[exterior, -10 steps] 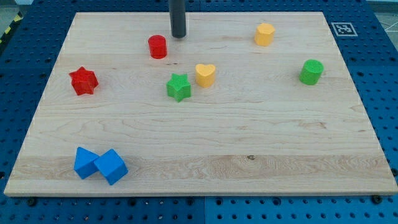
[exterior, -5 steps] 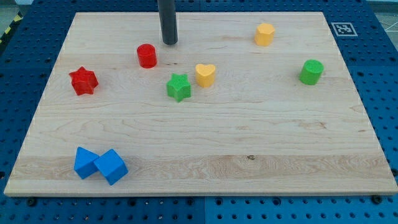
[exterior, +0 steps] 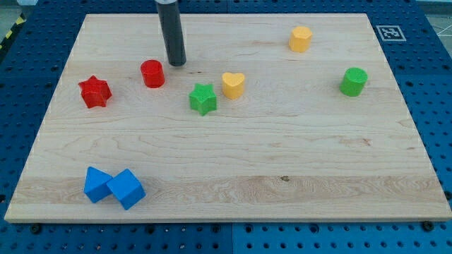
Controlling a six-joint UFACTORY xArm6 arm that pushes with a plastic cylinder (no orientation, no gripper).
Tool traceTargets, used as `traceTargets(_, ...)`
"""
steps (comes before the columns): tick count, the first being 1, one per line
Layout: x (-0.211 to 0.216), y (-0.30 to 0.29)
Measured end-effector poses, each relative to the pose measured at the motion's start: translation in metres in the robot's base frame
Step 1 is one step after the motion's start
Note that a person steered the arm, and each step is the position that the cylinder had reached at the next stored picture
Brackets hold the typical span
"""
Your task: Move the red circle towards the red star
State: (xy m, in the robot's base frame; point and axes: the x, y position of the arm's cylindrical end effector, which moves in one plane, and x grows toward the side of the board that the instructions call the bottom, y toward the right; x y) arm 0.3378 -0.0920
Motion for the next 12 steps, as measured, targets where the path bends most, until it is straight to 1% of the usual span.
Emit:
traceTargets(1,0.022,-0.003)
traceTargets(2,0.034,-0.022)
traceTargets(3,0.030,-0.010)
traceTargets(4,0.010,0.000)
traceTargets(5,0.008,-0.027)
traceTargets(6,0.011,-0.065)
traceTargets(7,0.021,-0.081)
traceTargets(8,0.014,-0.069)
traceTargets(9,0.015,-0.058)
traceTargets(11,0.041,-0.060)
traceTargets(12,0.042,-0.064)
